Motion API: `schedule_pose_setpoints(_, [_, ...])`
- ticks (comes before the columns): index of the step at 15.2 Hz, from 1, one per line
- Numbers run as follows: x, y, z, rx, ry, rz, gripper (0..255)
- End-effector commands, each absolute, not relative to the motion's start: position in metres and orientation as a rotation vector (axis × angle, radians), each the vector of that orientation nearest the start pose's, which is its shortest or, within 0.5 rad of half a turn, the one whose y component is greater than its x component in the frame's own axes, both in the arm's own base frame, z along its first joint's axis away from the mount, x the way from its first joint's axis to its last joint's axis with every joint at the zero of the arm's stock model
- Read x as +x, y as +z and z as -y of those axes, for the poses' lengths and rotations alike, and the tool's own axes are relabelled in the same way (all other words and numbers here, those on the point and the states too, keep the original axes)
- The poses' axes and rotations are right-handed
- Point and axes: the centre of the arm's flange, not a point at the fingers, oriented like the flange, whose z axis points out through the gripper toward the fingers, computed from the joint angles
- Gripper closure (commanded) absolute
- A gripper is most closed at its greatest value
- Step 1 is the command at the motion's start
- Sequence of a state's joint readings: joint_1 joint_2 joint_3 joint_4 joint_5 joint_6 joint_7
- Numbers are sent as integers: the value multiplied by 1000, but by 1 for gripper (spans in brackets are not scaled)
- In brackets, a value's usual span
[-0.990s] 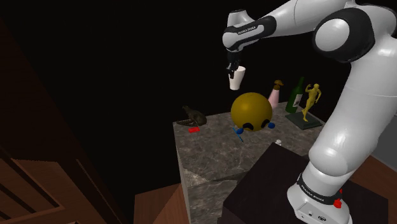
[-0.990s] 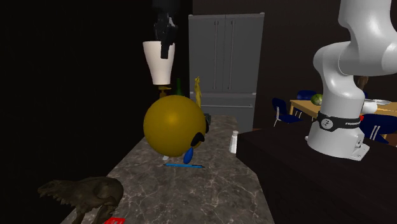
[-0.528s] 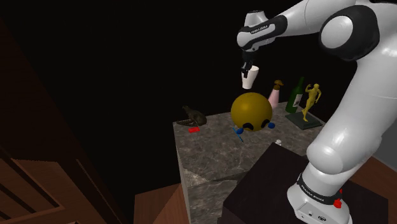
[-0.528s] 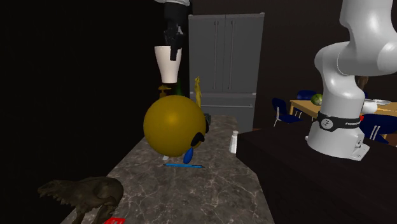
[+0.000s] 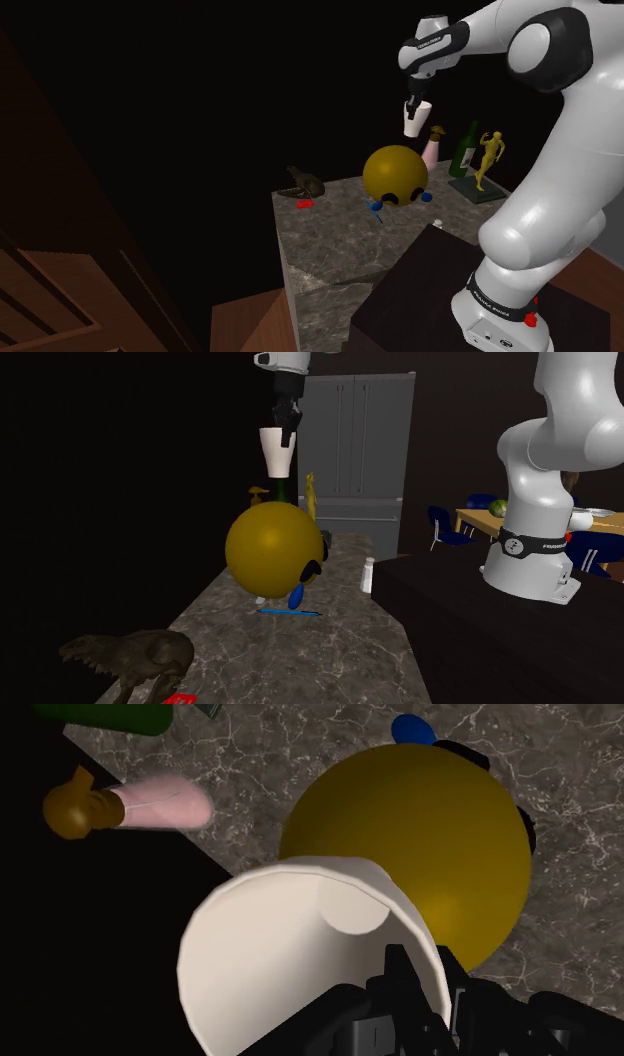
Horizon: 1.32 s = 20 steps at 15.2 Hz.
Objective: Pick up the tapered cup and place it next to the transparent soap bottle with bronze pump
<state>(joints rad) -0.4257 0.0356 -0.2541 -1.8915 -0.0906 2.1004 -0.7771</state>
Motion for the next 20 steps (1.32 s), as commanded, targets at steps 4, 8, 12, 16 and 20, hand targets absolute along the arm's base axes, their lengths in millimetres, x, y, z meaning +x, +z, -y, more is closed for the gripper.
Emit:
schedule_pose_setpoints(4, [420,501,429,-3316,-117,230,255])
schedule_pose_setpoints(8, [391,501,473,-3316,-117,230,255])
schedule_pose_setpoints(12, [361,501,517,-3316,-117,230,255])
schedule_pose_setpoints(16, [330,501,564,-3316,-117,230,255])
schedule_pose_setpoints(20, [330,480,564,-3316,-117,230,255])
